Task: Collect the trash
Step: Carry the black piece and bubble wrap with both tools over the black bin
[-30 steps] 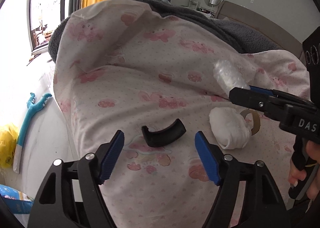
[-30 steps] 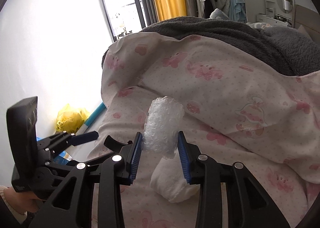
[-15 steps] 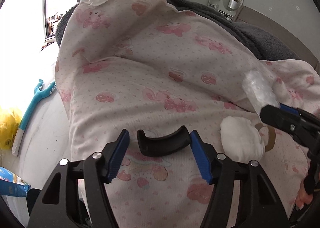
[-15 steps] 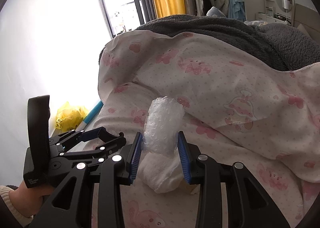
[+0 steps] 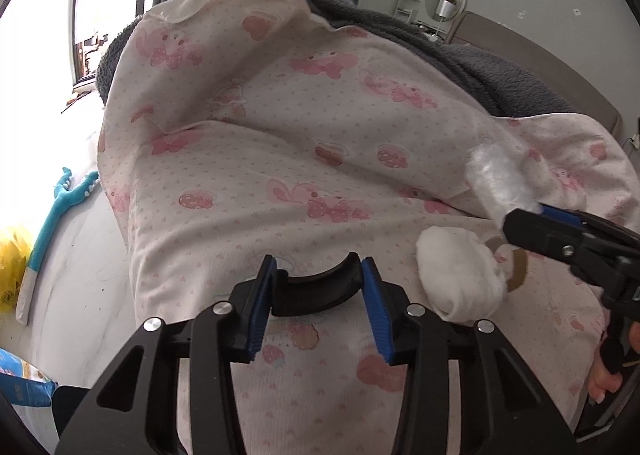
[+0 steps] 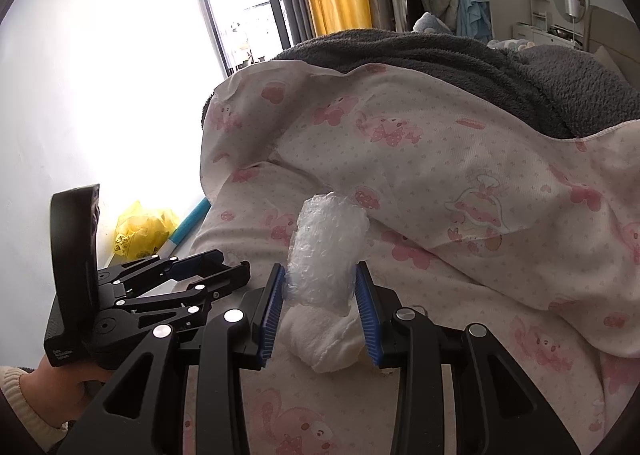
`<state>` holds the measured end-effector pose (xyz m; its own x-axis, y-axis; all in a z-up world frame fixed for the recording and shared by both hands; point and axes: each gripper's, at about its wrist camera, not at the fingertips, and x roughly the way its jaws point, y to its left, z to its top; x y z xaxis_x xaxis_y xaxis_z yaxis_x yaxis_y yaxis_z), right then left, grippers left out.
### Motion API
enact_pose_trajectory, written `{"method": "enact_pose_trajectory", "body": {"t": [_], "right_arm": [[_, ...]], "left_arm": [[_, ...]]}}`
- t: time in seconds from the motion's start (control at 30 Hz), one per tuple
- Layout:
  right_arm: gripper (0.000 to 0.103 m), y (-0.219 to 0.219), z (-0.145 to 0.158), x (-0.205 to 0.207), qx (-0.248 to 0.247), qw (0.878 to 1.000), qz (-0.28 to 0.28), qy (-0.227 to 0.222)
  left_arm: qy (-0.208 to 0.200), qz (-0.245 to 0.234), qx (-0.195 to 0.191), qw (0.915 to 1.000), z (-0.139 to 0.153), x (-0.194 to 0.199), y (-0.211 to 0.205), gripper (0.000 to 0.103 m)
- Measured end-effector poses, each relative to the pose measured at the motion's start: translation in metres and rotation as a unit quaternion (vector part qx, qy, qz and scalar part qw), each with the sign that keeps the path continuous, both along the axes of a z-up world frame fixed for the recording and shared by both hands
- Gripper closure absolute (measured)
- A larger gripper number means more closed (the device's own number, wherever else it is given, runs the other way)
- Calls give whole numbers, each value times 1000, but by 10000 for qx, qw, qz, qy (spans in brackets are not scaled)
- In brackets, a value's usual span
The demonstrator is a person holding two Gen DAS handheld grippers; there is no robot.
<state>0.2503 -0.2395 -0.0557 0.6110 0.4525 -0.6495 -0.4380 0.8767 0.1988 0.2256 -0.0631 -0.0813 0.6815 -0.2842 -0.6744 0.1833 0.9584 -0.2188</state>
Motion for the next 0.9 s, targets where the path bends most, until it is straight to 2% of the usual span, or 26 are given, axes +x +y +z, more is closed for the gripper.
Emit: {"method": "enact_pose_trajectory", "body": {"t": [0.3,0.57,0.9], "right_arm": [[67,20,8,-17,194,9998,47,-43],[67,56,13,-36,397,9988,297,-22],[67,121,13,-63,365,9965,758,-24]], "left_arm": [[-175,-272,117,9994,14,-32,12,57],[-152,-132,105,9997,23,-58,54,57],[64,52,195,9998,15,-86,102,57]]}}
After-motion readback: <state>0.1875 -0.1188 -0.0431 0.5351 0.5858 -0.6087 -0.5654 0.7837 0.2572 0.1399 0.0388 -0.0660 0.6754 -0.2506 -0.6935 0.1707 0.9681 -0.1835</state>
